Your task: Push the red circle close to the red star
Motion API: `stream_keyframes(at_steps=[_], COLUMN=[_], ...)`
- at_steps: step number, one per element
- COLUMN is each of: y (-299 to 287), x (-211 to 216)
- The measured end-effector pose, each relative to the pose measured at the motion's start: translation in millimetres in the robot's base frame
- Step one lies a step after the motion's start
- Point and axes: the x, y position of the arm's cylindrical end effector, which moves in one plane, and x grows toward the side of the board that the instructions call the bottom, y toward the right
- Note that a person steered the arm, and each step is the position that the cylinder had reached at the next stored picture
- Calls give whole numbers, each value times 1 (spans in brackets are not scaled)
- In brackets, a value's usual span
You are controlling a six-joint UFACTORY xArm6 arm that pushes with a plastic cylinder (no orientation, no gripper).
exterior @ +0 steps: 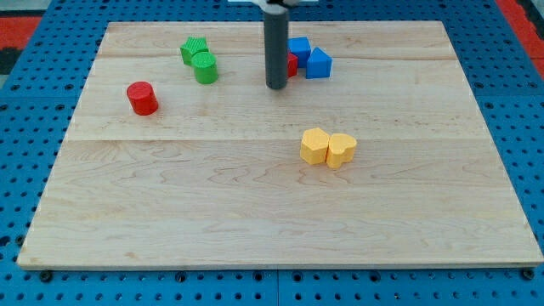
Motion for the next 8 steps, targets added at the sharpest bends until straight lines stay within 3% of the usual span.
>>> stream_keyframes(at_steps=[1,2,3,4,5,6,7,8], y=[-90,-225,-295,-198,-79,-66,-123,-52], x=[73,62,20,2,14,11,12,-10])
